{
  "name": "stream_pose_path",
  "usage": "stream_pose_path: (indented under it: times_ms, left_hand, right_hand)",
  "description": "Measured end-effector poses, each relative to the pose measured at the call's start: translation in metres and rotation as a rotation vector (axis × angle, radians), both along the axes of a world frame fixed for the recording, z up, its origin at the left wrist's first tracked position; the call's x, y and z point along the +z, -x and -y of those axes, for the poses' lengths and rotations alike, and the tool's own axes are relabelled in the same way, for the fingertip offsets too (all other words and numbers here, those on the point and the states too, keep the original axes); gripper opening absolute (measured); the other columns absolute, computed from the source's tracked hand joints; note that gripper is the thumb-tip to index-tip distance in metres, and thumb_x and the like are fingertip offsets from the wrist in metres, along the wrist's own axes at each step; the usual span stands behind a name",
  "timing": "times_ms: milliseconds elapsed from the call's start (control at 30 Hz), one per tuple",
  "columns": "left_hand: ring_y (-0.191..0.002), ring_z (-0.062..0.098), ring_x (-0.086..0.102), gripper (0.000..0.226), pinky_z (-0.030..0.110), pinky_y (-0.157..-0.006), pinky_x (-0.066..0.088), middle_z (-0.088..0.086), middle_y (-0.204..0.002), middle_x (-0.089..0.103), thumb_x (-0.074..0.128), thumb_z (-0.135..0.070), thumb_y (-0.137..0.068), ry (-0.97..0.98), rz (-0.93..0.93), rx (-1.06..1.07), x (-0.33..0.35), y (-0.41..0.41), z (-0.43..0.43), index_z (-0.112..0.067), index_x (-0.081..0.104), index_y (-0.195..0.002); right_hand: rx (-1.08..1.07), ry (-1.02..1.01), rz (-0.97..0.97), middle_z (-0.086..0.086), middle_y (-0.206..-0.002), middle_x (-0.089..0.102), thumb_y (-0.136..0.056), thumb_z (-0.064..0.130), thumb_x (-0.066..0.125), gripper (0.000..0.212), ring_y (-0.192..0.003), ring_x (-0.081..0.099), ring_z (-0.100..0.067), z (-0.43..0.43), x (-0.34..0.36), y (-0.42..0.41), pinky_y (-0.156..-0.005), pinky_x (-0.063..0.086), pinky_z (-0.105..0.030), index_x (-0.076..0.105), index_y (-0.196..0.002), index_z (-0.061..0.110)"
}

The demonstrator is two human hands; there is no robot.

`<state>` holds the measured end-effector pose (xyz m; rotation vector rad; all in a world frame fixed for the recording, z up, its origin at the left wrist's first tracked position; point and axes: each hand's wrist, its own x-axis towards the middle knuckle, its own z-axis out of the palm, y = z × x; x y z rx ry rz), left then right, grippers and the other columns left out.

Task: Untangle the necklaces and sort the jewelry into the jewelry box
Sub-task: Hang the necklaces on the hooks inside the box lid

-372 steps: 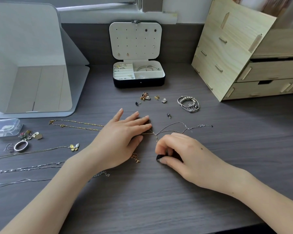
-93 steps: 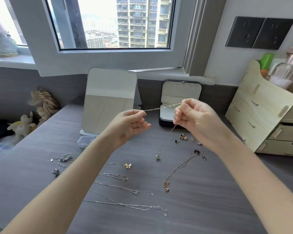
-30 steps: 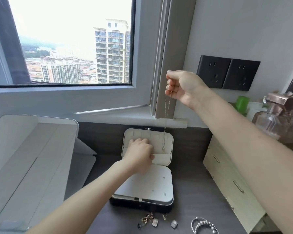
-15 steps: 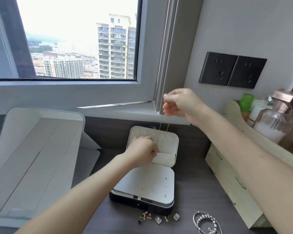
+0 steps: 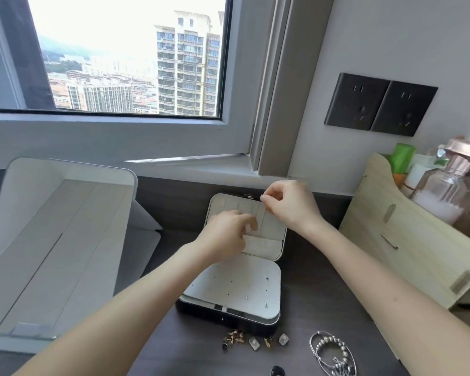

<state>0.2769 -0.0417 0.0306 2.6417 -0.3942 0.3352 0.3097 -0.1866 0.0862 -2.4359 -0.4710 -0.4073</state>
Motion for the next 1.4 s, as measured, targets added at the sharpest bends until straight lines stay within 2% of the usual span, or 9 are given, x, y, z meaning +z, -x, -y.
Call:
stream_pose_path:
  times_ms: [300, 433, 500, 600, 700, 900, 1133, 1267, 1400]
  left_hand:
    - [-0.086, 0.017, 0.048, 0.042, 0.026, -0.077, 0.037, -0.006, -0.089, 0.052, 0.040, 0.005, -0.075, 0.072, -0.060, 0.045, 0.001, -0.003, -0.001, -0.019, 0.068, -0.096]
    - [-0.090, 0.019, 0.052, 0.042, 0.030, -0.083, 0.040, -0.005, -0.090, 0.052, 0.040, 0.006, -0.074, 0.075, -0.059, 0.034, 0.003, -0.001, 0.000, -0.017, 0.068, -0.096]
    - [-0.092, 0.021, 0.053, 0.042, 0.031, -0.084, 0.041, -0.004, -0.091, 0.053, 0.040, 0.006, -0.073, 0.074, -0.057, 0.032, 0.003, -0.001, 0.000, -0.016, 0.068, -0.095]
    - [-0.088, 0.019, 0.050, 0.041, 0.030, -0.077, 0.038, -0.004, -0.089, 0.052, 0.040, 0.007, -0.072, 0.081, -0.036, 0.032, 0.002, -0.001, 0.000, -0.015, 0.067, -0.093]
    - [-0.088, 0.019, 0.050, 0.041, 0.027, -0.076, 0.033, -0.005, -0.089, 0.052, 0.039, 0.008, -0.071, 0.104, -0.003, 0.029, -0.001, -0.002, 0.000, -0.013, 0.064, -0.095]
    - [-0.086, 0.019, 0.048, 0.069, 0.030, -0.079, 0.037, -0.003, -0.089, 0.052, 0.040, 0.010, -0.072, 0.102, 0.043, 0.006, -0.005, 0.002, 0.000, -0.023, 0.043, -0.133]
    - [-0.107, 0.025, 0.041, 0.078, 0.033, -0.088, 0.028, 0.003, -0.111, 0.047, 0.041, -0.005, -0.085, -0.350, 0.160, 0.106, -0.009, 0.008, 0.009, -0.028, 0.004, -0.150]
    - [-0.108, 0.028, 0.041, 0.072, 0.035, -0.089, 0.028, 0.006, -0.116, 0.046, 0.039, -0.008, -0.088, -0.496, 0.171, 0.114, -0.013, 0.008, 0.008, -0.021, 0.005, -0.150]
    - [-0.108, 0.028, 0.041, 0.065, 0.035, -0.090, 0.027, 0.007, -0.117, 0.045, 0.035, -0.009, -0.089, -0.497, 0.146, 0.115, -0.018, 0.009, 0.002, -0.021, 0.013, -0.149]
  right_hand:
    - [-0.107, 0.142, 0.244, 0.002, -0.090, 0.070, -0.090, 0.027, 0.058, 0.018, -0.089, 0.061, -0.019, 0.000, -0.026, 0.000, -0.069, 0.042, -0.028, 0.074, -0.090, 0.019]
    - [-0.149, 0.183, 0.457, -0.002, -0.070, 0.067, -0.079, 0.020, 0.071, 0.008, -0.069, 0.062, -0.024, -0.003, -0.040, -0.003, -0.056, 0.033, -0.024, 0.073, -0.074, 0.014]
    - [-0.205, 0.246, 0.511, -0.002, -0.057, 0.062, -0.068, 0.018, 0.080, 0.014, -0.054, 0.059, -0.024, -0.006, -0.043, -0.002, -0.050, 0.031, -0.022, 0.069, -0.060, 0.012]
    - [-0.296, 0.266, 0.501, -0.004, -0.053, 0.060, -0.069, 0.024, 0.079, 0.025, -0.050, 0.058, -0.026, -0.008, -0.045, -0.003, -0.049, 0.033, -0.023, 0.065, -0.054, 0.010]
    - [-0.374, 0.231, 0.419, -0.005, -0.064, 0.065, -0.081, 0.031, 0.068, 0.026, -0.063, 0.062, -0.028, -0.008, -0.044, -0.003, -0.054, 0.036, -0.026, 0.068, -0.066, 0.010]
    - [-0.376, 0.193, 0.350, 0.002, -0.078, 0.065, -0.085, 0.035, 0.064, 0.020, -0.075, 0.060, -0.021, 0.001, -0.042, -0.001, -0.059, 0.034, -0.026, 0.063, -0.078, 0.017]
    - [-0.346, 0.237, 0.349, 0.001, -0.085, 0.064, -0.084, 0.039, 0.065, 0.022, -0.079, 0.060, -0.021, 0.001, -0.044, 0.004, -0.060, 0.034, -0.026, 0.060, -0.084, 0.017]
    - [-0.338, 0.323, 0.276, 0.002, -0.091, 0.063, -0.082, 0.046, 0.065, 0.028, -0.085, 0.059, -0.020, -0.001, -0.047, 0.005, -0.063, 0.034, -0.027, 0.055, -0.087, 0.020]
    - [-0.340, 0.348, 0.210, 0.000, -0.096, 0.062, -0.080, 0.042, 0.068, 0.028, -0.091, 0.057, -0.021, -0.001, -0.053, 0.008, -0.067, 0.033, -0.028, 0.055, -0.092, 0.021]
